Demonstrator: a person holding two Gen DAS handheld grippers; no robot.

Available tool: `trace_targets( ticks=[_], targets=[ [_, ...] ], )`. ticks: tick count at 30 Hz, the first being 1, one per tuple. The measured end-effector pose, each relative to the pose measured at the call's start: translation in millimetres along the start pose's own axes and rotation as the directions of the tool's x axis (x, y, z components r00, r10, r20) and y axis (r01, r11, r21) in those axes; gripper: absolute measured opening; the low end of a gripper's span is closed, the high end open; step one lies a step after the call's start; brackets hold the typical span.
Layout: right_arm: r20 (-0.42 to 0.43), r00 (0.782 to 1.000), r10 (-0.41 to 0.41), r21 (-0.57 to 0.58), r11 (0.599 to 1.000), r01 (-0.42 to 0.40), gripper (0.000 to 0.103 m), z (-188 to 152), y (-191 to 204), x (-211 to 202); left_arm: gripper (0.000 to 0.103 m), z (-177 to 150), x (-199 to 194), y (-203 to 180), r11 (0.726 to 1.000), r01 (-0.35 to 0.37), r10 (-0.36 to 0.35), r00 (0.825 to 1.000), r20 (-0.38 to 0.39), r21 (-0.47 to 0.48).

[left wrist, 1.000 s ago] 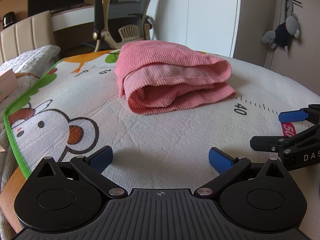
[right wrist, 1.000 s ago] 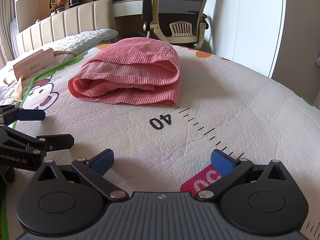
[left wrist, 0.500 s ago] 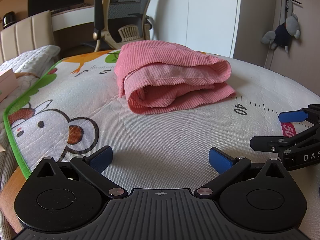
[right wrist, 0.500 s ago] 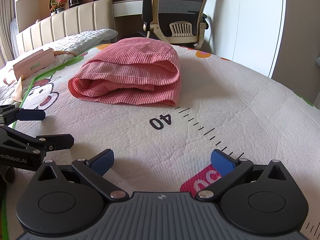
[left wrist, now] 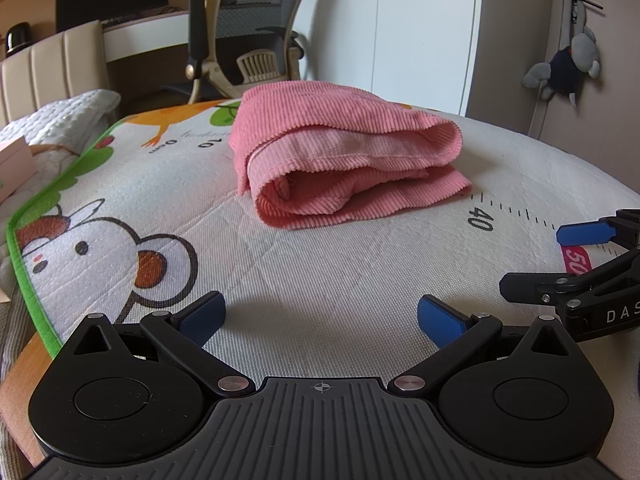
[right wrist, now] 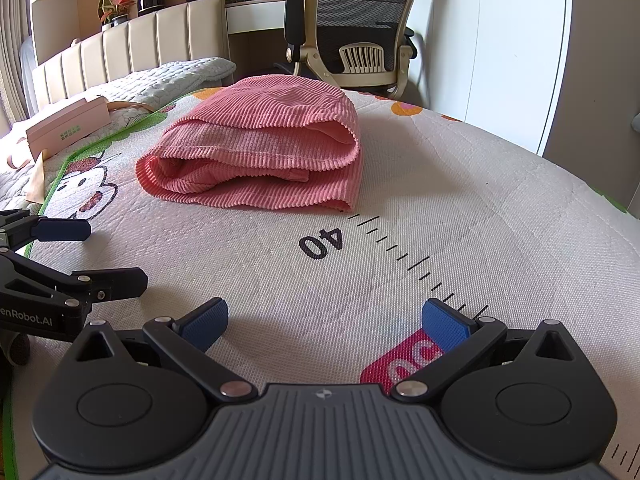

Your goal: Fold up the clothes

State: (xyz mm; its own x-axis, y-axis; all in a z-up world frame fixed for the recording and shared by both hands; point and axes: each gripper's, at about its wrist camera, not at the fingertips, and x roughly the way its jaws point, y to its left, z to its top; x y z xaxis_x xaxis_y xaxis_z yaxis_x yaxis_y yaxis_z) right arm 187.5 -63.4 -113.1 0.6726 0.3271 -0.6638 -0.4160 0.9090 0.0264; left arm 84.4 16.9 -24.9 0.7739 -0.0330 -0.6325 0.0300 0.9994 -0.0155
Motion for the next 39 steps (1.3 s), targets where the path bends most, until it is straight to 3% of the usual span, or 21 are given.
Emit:
trace_targets(
  ticks=[39],
  targets=[
    [0.000, 1.000, 0.000, 0.000, 1.000, 0.000, 0.103, 0.0, -0.1, 0.0, 0.103, 0.8, 0.4, 0.1, 1.000, 0.001, 0.000, 1.000, -0.006, 0.016]
  ],
)
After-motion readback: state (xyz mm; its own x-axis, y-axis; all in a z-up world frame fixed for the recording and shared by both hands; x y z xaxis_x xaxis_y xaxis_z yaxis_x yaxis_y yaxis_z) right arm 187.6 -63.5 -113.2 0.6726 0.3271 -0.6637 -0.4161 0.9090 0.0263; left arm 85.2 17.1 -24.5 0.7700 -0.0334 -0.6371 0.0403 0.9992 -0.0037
